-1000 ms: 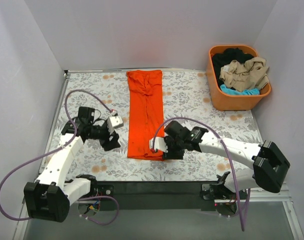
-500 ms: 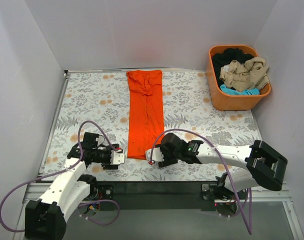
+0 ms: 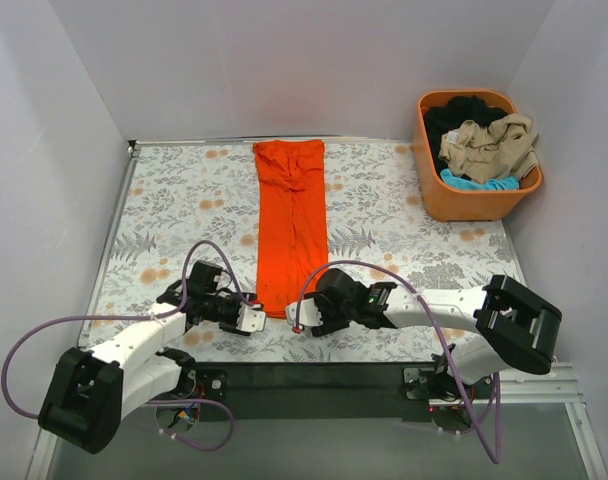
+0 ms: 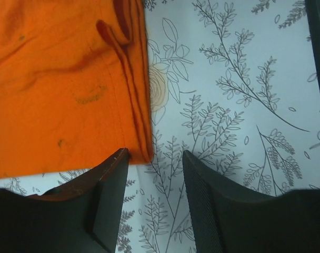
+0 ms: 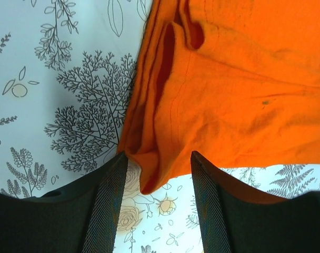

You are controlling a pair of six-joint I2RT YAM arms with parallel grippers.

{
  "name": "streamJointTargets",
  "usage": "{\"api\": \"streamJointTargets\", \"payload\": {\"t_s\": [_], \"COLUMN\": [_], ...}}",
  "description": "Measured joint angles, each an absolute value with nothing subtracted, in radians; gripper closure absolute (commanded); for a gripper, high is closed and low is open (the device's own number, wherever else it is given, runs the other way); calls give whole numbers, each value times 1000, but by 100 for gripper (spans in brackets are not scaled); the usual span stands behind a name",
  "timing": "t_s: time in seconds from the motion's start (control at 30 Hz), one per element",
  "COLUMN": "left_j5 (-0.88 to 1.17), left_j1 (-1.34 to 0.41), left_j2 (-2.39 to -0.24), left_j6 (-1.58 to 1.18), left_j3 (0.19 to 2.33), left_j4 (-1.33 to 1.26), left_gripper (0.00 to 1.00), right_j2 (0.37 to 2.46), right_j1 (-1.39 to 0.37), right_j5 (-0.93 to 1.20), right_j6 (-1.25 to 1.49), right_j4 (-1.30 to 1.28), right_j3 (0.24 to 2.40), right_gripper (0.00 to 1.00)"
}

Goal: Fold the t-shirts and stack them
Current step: Fold the tshirt

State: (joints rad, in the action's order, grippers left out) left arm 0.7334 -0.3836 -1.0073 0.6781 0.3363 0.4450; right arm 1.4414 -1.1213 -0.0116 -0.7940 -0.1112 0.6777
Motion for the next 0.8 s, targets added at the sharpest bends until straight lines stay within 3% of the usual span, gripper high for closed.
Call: {"api": "streamJointTargets", "payload": {"t_s": [0.23, 0.4, 0.57, 0.8], "left_j5": [713, 709, 698, 688], "left_j1": [-431, -441, -443, -443], "left_j2": [-1069, -1148, -1163, -1163], "left_j6": [652, 618, 612, 605], "left_j3": [333, 356, 360, 360], "left_j4": [312, 256, 244, 239], "left_gripper": [67, 82, 87, 87], "right_j2": [1449, 1441, 1412, 1419], "right_j1": [-1121, -1121, -1122, -1122], "right_j5": [11, 22, 71, 99], "right_j6": [-804, -818, -818, -807], "right_j4": [-93, -87, -134, -158], "right_j3": [676, 674, 671, 677], "right_gripper": [50, 40, 35, 46]}}
